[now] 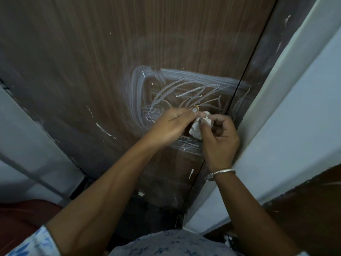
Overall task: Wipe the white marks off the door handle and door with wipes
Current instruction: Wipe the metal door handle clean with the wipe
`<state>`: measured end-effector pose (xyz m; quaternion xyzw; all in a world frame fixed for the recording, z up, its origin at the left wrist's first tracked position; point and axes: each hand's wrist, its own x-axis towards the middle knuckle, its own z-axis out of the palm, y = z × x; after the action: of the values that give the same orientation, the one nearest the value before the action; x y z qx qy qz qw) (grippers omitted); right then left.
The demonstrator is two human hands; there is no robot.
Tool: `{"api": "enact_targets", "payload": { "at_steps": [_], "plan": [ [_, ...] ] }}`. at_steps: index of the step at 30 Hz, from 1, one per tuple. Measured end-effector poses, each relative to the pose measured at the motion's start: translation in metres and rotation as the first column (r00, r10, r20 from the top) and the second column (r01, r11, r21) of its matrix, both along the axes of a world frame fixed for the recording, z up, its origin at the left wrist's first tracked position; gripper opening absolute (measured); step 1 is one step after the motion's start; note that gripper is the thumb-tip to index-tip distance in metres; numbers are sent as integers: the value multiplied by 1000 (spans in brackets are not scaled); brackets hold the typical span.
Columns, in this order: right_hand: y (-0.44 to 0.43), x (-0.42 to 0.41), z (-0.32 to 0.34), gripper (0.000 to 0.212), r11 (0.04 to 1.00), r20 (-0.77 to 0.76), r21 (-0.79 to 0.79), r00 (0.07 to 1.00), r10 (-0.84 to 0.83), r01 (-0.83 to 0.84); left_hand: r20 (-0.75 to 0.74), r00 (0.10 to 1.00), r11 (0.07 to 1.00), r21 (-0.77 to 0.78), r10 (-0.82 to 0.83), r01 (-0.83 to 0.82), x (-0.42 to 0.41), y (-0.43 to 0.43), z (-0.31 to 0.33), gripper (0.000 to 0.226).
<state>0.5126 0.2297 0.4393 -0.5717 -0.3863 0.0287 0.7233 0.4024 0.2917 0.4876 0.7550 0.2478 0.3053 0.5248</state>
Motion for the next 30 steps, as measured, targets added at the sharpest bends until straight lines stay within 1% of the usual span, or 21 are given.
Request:
{"api": "enact_targets", "payload": {
  "at_steps": [2, 3, 6, 9, 11, 13, 15, 16, 17, 18, 19, 20, 21, 22, 23, 25, 26, 28, 29, 30],
  "plan": [
    [-1, 2, -2, 29, 1000, 36, 22, 999, -20, 20, -6, 1000, 999, 28, -21, 21, -3, -1, -1, 30],
    [-1, 4, -3, 30, 999, 55, 26, 998, -32, 31, 5, 1000, 999, 33, -2, 2, -4, 0, -2, 29],
    [-2, 9, -7, 24, 998, 86, 44, 995, -52, 49, 69, 983, 983, 52, 170, -173, -8, 4, -8, 22],
    [-2, 5, -11, 24, 995, 8, 84, 999, -50, 49, 101, 945, 944, 85, 311, -320, -14, 11, -18, 18],
    [-1, 3, -14, 20, 993, -2, 100, 998, -58, 58, 89, 921, 918, 86, 379, -386, -18, 17, -25, 16],
    [-1, 4, -18, 14, 992, 52, 75, 993, -105, 101, 55, 909, 906, 80, 413, -416, -21, 19, -32, 16],
    [-3, 6, -19, 17, 987, 131, 47, 979, -156, 151, 44, 903, 901, 71, 427, -429, -24, 19, -39, 14],
    [-3, 8, -18, 19, 985, 201, 43, 964, -174, 169, 43, 899, 896, 64, 437, -439, -24, 19, -42, 13],
    [-2, 10, -17, 18, 983, 308, 44, 934, -182, 177, 39, 894, 893, 56, 446, -447, -24, 19, -44, 12],
    [-1, 12, -17, 13, 982, 442, 54, 877, -188, 183, 35, 892, 891, 52, 450, -451, -24, 19, -45, 12],
    [0, 14, -16, 6, 978, 575, 76, 793, -201, 192, 35, 892, 891, 53, 450, -451, -24, 18, -47, 13],
    [3, 16, -14, 2, 975, 671, 97, 710, -214, 202, 38, 894, 892, 58, 447, -449, -24, 18, -48, 14],
    [6, 18, -13, 6, 972, 725, 106, 653, -220, 210, 39, 895, 893, 63, 445, -446, -24, 18, -49, 15],
    [9, 19, -13, 9, 972, 760, 101, 614, -213, 213, 37, 896, 893, 66, 443, -445, -24, 18, -50, 15],
    [11, 18, -13, 10, 975, 778, 79, 598, -191, 208, 36, 896, 894, 63, 443, -444, -24, 17, -51, 15],
    [12, 16, -13, 12, 987, 774, 2, 625, -102, 159, 40, 892, 892, 29, 450, -451, -25, 17, -54, 13],
    [11, 17, -15, 11, 987, 800, -16, 595, -82, 157, 40, 888, 888, 6, 459, -460, -25, 17, -55, 14],
    [9, 20, -18, 6, 979, 878, 9, 467, -105, 204, 36, 881, 882, -26, 472, -471, -27, 17, -58, 15],
    [7, 23, -19, 6, 976, 880, 16, 460, -116, 216, 32, 877, 878, -36, 479, -477, -28, 18, -59, 16],
    [6, 25, -19, 8, 974, 856, 8, 502, -124, 227, 28, 873, 873, -42, 487, -486, -29, 18, -60, 15]
  ]
}}
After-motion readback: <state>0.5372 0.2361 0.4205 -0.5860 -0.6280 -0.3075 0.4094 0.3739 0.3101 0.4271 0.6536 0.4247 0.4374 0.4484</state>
